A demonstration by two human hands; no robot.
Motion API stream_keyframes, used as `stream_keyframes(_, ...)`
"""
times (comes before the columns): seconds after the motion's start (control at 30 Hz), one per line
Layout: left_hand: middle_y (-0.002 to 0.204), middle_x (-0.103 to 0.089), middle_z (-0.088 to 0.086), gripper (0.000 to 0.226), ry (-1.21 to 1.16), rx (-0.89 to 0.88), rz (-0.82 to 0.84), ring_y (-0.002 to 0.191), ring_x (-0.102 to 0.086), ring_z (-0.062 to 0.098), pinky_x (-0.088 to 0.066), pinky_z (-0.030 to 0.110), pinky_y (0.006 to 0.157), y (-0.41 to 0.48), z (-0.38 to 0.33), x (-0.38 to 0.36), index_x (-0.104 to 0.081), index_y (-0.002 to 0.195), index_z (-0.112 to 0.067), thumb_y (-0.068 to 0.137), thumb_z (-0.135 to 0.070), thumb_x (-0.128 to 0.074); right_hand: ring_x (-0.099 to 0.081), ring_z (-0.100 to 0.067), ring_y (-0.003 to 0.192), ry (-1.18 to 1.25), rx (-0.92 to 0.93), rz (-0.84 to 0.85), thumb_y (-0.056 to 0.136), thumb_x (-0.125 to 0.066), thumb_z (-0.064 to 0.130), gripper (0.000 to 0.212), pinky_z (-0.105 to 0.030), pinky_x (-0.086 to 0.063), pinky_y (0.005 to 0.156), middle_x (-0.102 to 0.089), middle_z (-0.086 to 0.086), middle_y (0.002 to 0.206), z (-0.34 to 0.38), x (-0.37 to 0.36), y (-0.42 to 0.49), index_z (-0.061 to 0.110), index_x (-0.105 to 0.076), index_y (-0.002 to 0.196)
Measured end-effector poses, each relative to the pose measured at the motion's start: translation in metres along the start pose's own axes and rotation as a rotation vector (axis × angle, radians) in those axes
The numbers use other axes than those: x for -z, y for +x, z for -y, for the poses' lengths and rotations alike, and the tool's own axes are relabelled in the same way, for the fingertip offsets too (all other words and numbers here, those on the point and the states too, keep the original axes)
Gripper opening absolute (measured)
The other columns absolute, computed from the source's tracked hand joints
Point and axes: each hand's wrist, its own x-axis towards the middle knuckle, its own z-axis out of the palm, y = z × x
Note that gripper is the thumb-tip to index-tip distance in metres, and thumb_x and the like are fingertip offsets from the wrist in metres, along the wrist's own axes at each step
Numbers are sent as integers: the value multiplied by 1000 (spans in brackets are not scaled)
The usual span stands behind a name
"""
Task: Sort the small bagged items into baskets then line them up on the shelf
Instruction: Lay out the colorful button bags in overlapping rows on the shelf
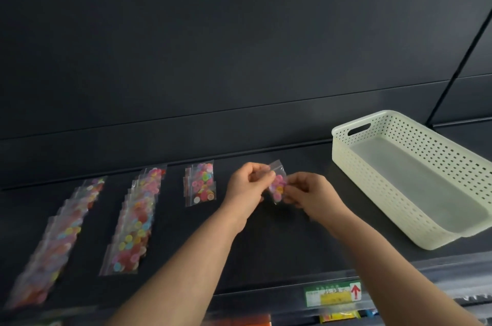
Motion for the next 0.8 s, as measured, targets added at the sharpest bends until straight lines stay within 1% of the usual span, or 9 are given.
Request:
stream_keyframes(0.1,89,-69,-5,5,49,-1,-38,80,-62,7,-46,22,64,1,0,8,-67,94,-19,93,-21,-63,-71,-15,72,89,-34,-22,89,-63,12,9,-34,-58,75,-74,-2,80,-1,0,5,17,-68,95)
stream_keyframes(0.17,86,-67,-5,6,46,34,-80,76,-60,7,-49,24,65,2,2,11,-66,95,-17,95,-20,-61,-71,-13,73,226,-68,-56,90,-63,13,18,-32,-58,75,-73,-4,84,1,-2,4,11,-63,108)
stream_keyframes(0.27,93,-68,0,7,4,69,-111,81,-63,9,-50,24,64,2,6,16,-64,95,-16,96,-20,-58,-71,-14,79,274,-71,15,86,-70,13,34,-28,-57,75,-72,-6,89,4,-12,2,15,-55,116)
stream_keyframes(0.37,94,-67,1,6,65,76,-130,84,-62,12,-53,28,67,0,12,26,-62,93,-17,96,-20,-58,-69,-10,71,224,-66,-39,85,-71,11,30,-24,-56,70,-71,-2,79,4,-25,4,17,-59,111)
stream_keyframes(0.5,90,-66,1,3,229,83,-132,83,-61,15,-54,35,79,-5,25,49,-60,90,-18,93,-17,-60,-66,-12,75,127,-46,-78,84,-71,17,27,-35,-56,81,-69,4,76,5,-47,10,21,-62,109)
stream_keyframes(0.6,91,-64,0,13,310,81,-220,86,-62,16,-52,33,78,-8,36,72,-53,89,-21,89,-19,-67,-67,-16,77,25,-18,-71,80,-73,14,24,-41,-57,80,-70,2,79,8,-74,13,25,-61,98)
stream_keyframes(0.67,84,-61,-3,20,422,41,-291,79,-59,15,-48,28,70,-12,44,89,-48,83,-21,89,-25,-67,-67,-17,76,-3,-20,-75,76,-75,17,19,-41,-57,77,-69,1,80,11,-94,14,24,-60,85)
stream_keyframes(0.73,77,-58,-5,24,542,16,-317,73,-55,14,-44,28,63,-14,51,104,-46,78,-21,89,-25,-67,-66,-18,75,39,-55,-28,73,-79,21,21,-38,-58,73,-69,-2,81,14,-114,14,20,-59,80)
stream_keyframes(0.8,77,-58,-6,21,606,-1,-306,75,-57,15,-44,28,63,-14,56,118,-48,77,-22,89,-19,-65,-65,-14,71,-16,-45,31,71,-81,21,23,-25,-54,66,-69,-1,79,17,-128,14,18,-59,77)
